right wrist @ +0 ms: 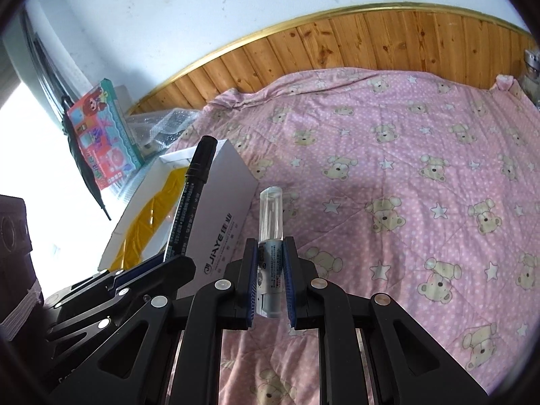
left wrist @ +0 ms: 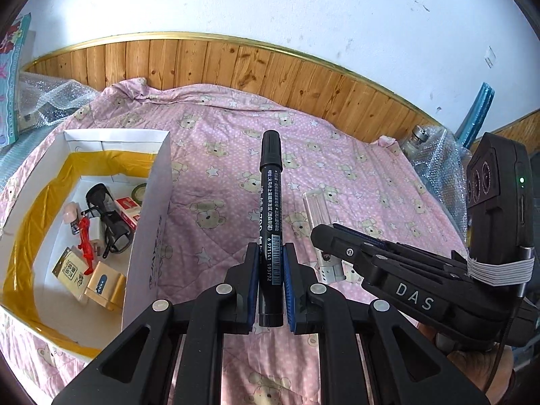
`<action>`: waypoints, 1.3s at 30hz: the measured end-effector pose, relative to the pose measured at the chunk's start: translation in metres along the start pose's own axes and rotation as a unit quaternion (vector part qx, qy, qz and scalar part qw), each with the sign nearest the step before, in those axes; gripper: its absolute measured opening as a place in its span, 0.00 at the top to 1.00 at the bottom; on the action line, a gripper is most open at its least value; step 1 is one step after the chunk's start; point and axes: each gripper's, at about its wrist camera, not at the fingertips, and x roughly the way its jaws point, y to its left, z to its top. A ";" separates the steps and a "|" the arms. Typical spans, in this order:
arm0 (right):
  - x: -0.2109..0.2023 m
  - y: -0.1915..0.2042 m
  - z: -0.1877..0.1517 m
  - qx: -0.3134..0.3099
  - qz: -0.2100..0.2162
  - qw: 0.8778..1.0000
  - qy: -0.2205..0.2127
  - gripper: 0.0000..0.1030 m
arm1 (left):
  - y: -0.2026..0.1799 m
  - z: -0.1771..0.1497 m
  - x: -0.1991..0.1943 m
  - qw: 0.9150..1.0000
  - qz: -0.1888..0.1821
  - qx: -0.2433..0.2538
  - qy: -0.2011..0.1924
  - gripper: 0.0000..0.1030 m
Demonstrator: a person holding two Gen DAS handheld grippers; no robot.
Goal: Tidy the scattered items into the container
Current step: 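Carry the black marker and clear tube over the white box with both tools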
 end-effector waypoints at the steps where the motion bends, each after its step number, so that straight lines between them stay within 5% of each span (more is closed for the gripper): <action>1: -0.003 0.003 -0.002 -0.002 0.001 1.000 -0.002 0.86 | 0.000 -0.002 -0.005 1.000 0.000 0.001 -0.003 0.86; 17: -0.027 0.058 -0.022 -0.039 0.021 0.999 -0.016 0.86 | 0.019 -0.024 -0.066 0.999 0.004 -0.007 -0.041 0.86; 39: -0.006 0.147 -0.025 -0.107 0.052 0.993 0.000 0.86 | 0.117 -0.040 -0.119 0.992 0.044 -0.088 -0.076 0.86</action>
